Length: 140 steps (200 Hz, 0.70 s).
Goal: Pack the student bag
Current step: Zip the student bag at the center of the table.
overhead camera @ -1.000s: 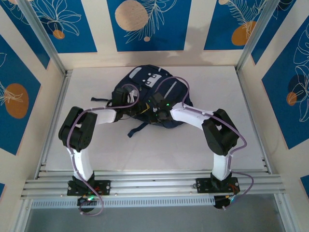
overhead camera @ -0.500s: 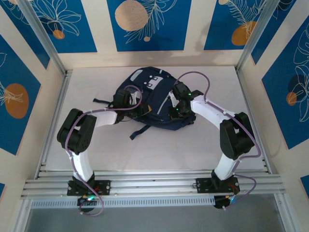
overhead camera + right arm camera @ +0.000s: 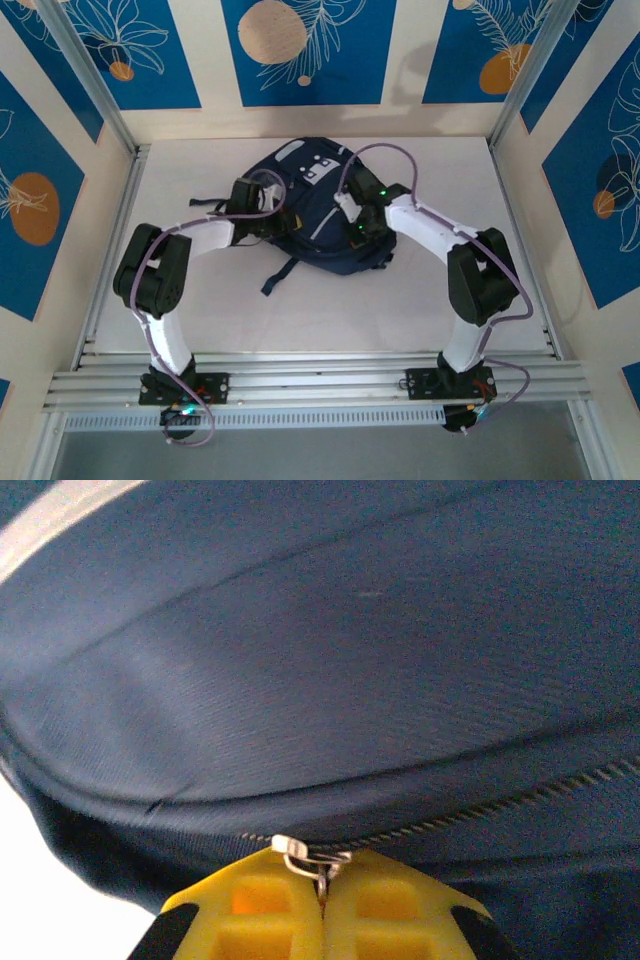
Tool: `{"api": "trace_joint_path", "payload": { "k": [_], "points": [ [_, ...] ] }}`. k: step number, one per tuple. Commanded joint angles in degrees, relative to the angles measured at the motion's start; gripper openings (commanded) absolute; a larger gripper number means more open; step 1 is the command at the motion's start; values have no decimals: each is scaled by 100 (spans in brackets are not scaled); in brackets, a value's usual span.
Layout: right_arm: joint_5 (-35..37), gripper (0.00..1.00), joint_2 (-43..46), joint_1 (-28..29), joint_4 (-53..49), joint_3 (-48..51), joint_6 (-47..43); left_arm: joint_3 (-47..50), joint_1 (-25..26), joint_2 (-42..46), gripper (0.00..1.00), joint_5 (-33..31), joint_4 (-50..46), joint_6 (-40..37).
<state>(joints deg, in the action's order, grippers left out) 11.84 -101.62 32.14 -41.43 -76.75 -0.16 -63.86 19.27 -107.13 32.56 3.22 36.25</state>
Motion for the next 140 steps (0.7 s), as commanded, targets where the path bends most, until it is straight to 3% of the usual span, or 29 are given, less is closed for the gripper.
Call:
{"api": "trace_joint_path", "payload": {
  "k": [1, 25, 47, 56, 91, 140],
  "points": [
    [-375, 0, -57, 541, -268, 185, -170, -724, -397, -352, 0, -734, -555, -451],
    [-968, 0, -530, 846, -44, -200, 120, -1239, -397, -337, 0, -743, -851, -495],
    [-1178, 0, -992, 1053, 224, -791, 552, -1118, -397, 45, 40, -902, -924, -474],
    [-1090, 0, -1136, 1137, 345, -1006, 864, -960, -404, 254, 49, -997, -961, -486],
    [-1110, 0, -1295, 1338, 947, -1369, 2087, -72, -414, 1132, 54, -1249, -961, -438],
    [-1541, 0, -802, 1304, 2267, -729, 3226, 919, -398, 1732, 61, -1097, -449, 347]
  ]
}}
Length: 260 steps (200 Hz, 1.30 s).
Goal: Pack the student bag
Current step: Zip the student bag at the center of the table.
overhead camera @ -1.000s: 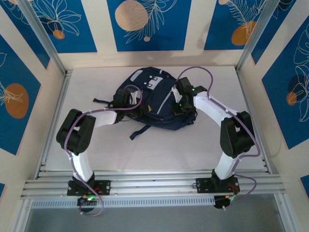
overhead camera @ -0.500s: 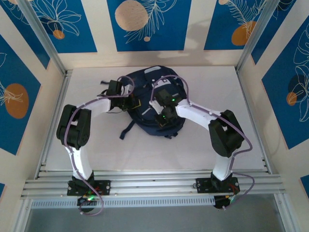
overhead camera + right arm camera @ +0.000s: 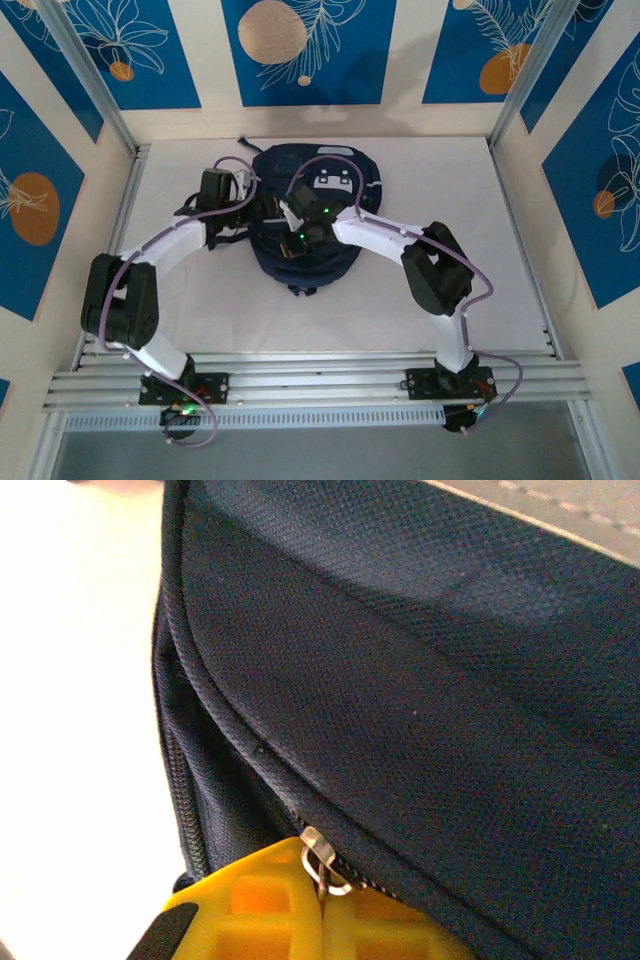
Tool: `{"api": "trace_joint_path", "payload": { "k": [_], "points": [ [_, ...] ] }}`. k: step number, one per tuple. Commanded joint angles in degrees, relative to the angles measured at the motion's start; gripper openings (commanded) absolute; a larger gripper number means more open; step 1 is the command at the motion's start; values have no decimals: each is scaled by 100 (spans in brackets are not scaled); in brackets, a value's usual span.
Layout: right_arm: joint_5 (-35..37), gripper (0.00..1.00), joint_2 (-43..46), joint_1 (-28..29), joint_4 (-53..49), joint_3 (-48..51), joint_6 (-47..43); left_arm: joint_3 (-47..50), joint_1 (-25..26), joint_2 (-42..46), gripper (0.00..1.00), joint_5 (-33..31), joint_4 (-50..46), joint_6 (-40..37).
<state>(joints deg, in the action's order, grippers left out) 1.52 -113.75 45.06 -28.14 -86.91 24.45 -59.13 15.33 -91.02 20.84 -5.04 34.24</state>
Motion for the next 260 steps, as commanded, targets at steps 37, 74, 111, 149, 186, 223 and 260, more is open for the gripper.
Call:
{"api": "trace_joint_path", "payload": {
  "k": [37, 74, 111, 149, 186, 223, 260],
  "points": [
    [-774, 0, 499, -24, 1162, 477, 910, 595, 159, -307, 61, 267, 922, 1032],
    [-1215, 0, 587, -55, 819, 614, 468, 653, 265, -626, 28, 224, 1224, 1056],
    [-517, 0, 592, -147, -1462, 456, -1595, 523, 66, -603, 0, -34, 1015, 602],
    [-183, 0, 1177, -1075, -1969, 1336, -2245, 351, -116, -506, 0, -70, 647, 246],
    [179, 0, 1673, -1852, -1797, 1802, -2853, 285, -180, -470, 0, -65, 448, 75],
    [901, 0, 1867, -2355, -1480, 1857, -4066, 81, -175, -559, 0, 142, -79, -441],
    [1154, 0, 1538, -2830, -1293, 1417, -5784, 27, -179, -598, 0, 182, -428, -766]
  ]
}}
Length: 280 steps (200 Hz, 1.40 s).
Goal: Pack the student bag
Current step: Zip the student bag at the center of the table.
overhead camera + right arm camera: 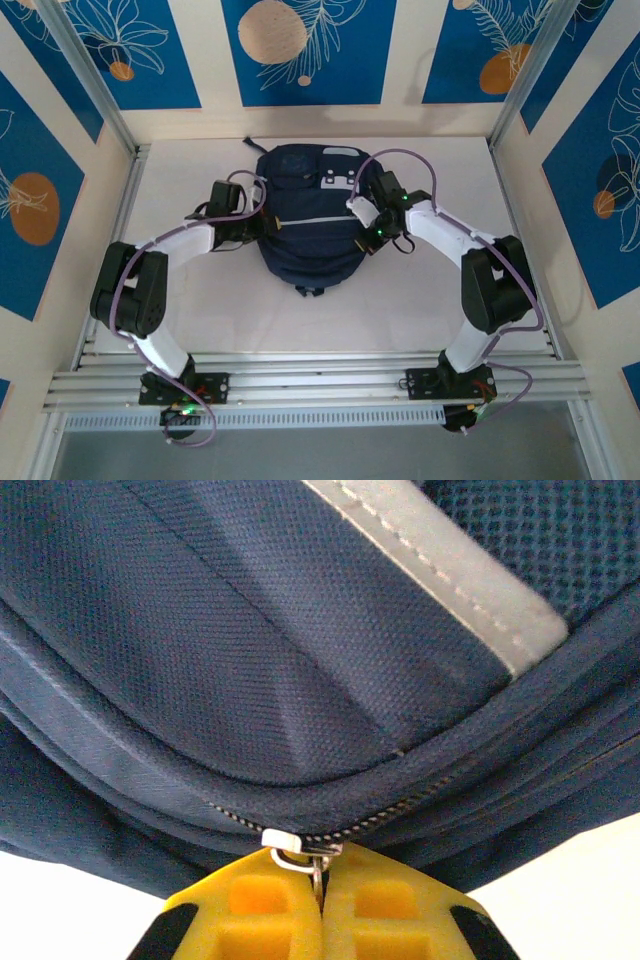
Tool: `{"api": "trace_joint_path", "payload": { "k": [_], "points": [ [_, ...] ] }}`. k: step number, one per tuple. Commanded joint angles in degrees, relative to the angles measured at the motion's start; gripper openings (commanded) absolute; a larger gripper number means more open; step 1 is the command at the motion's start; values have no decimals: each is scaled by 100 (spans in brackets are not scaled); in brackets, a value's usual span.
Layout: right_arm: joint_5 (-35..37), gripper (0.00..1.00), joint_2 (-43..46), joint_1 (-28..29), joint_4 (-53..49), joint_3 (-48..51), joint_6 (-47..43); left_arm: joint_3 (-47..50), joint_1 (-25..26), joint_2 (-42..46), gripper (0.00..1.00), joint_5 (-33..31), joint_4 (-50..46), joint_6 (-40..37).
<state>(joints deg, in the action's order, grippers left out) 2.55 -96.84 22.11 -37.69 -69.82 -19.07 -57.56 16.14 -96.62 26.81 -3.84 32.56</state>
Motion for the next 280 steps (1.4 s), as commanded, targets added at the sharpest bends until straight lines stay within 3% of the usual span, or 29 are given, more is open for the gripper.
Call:
{"api": "trace_joint_path", "payload": {
  "k": [1, 40, 62, 102, 155, 202, 212, 225, 238, 259, 280],
  "points": [
    [1057, 0, -170, -547, -323, -307, -1472, -131, -260, -40, 0, -414, -557, -604],
    [974, 0, -951, -1029, 267, -1247, -2452, -266, -260, -247, 0, -153, -726, -747],
    [1296, 0, -1525, -1117, 451, -1879, -2858, -297, -261, -245, 0, -169, -841, -855],
    [1128, 0, -2137, -1108, -19, -2863, -2979, -350, -273, -217, 0, -252, -1003, -996],
    [691, 0, -1301, -419, -309, -1858, -2388, -714, -558, -419, 0, -451, -885, -899],
    [512, 0, -868, 568, -296, -1098, -1496, -1720, -703, -1030, 0, -698, -830, -690],
    [488, 0, -903, 790, -253, -1075, -1334, -1885, -700, -1043, 14, -657, -887, -593],
    [547, 0, -1021, 1066, -243, -1145, -1142, -1961, -702, -923, 42, -676, -918, -461],
    [650, 0, -1165, 1361, -195, -1252, -1027, -1891, -702, -694, 59, -736, -950, -371],
    [570, 0, -1411, 1708, -141, -1495, -796, -1569, -692, -182, 67, -763, -969, -241],
    [-87, 0, -1495, 1754, -114, -1763, -32, -1058, -662, 363, 69, -545, -872, 154]
  ]
}}
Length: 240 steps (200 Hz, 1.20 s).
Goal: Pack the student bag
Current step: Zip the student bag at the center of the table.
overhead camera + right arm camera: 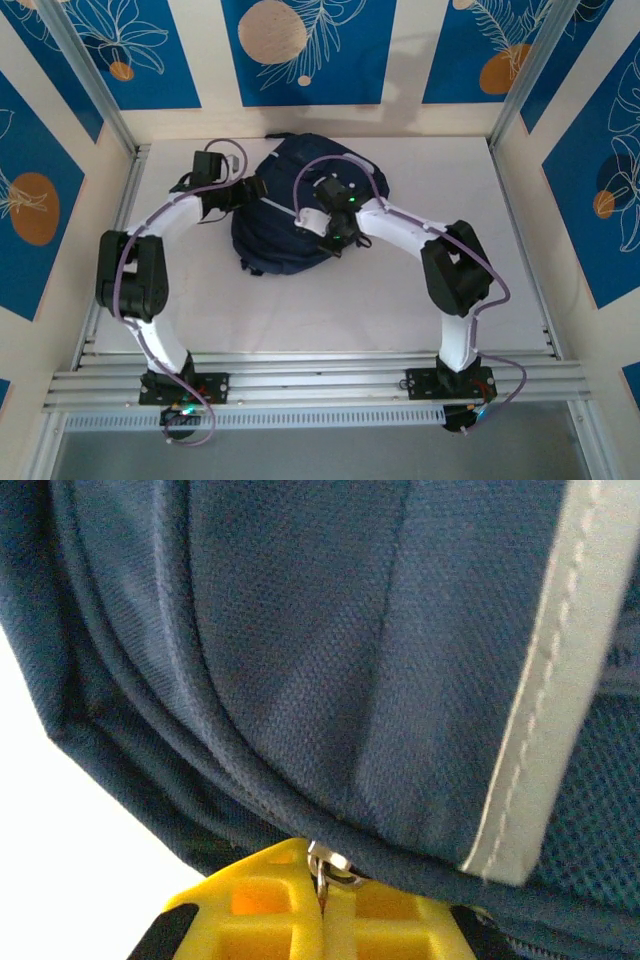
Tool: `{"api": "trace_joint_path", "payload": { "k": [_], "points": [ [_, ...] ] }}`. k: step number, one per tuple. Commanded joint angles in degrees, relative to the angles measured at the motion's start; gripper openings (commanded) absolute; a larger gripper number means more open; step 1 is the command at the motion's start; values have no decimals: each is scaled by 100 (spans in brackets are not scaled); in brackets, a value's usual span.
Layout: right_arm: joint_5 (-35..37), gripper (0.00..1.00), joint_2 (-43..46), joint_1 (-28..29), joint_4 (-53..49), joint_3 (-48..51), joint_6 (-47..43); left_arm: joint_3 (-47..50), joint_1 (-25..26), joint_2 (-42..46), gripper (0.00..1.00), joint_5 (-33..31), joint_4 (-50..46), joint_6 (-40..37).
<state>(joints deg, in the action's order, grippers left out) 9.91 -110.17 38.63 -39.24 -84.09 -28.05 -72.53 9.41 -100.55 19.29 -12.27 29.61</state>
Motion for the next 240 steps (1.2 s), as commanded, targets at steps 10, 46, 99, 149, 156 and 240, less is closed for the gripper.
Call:
{"api": "trace_joint_path", "payload": {
  "k": [10, 46, 99, 149, 156, 240],
  "points": [
    [-1135, 0, -136, 92, 92, -387, 1242, 771, 47, 1035, 70, 257, 120, 718],
    [-1392, 0, -14, 254, 266, -429, 2071, 2165, 290, 1604, 71, 329, 1380, 2156],
    [-1220, 0, 138, 492, 618, -33, 1899, 2369, 808, 916, 60, -294, 2201, 2483],
    [-569, 0, 291, 135, 322, 286, 975, 2258, 686, 419, 0, -612, 2120, 1848],
    [-416, 0, 286, 9, 260, 265, 968, 2278, 672, 474, 0, -672, 2040, 1762],
    [-967, 0, 658, -673, 387, 273, 1576, 2302, 518, 537, 0, -612, 1891, 1542]
  ]
}}
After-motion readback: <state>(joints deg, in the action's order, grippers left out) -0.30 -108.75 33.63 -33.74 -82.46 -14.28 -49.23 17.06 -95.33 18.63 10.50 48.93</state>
